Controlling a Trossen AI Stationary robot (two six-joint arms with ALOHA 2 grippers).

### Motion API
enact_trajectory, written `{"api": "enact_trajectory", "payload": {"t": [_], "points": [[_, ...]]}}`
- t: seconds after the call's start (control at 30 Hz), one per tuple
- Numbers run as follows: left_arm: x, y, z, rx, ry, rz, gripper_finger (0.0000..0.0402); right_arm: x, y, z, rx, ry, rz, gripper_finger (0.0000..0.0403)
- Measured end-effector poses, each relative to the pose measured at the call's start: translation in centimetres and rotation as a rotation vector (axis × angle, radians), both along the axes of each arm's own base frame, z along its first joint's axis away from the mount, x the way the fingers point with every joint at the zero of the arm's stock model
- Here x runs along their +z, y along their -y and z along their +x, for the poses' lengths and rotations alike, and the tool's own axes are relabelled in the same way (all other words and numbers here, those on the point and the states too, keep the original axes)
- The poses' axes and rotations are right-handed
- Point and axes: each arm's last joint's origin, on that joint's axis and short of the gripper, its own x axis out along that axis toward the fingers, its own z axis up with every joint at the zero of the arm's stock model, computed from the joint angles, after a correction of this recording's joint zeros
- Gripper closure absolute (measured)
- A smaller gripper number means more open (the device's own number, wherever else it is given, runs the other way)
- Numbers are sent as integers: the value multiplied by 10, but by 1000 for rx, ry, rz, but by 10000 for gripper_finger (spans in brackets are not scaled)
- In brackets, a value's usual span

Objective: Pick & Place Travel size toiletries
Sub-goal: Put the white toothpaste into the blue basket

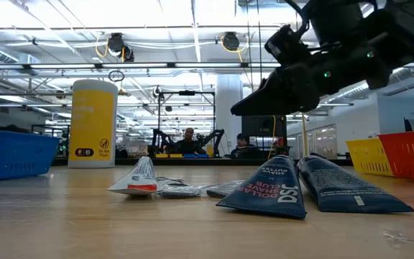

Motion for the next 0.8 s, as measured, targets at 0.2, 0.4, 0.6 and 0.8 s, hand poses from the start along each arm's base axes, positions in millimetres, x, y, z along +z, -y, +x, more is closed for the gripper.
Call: {"api": "enact_trajectory", "payload": {"t": [0.2,0.4,0.6,0.8], "points": [[-8,1,3,-158,-19,92,174,1,5,1,26,6,18,206],[-21,5,6,-276,-85,160,194,1,4,1,36,9,58,206],[-30,8,7,-299,-131,178,209,1,0,1,43,11,75,206],[-45,9,7,-297,-104,112,231,1,-9,-1,73,10,75,206]]}}
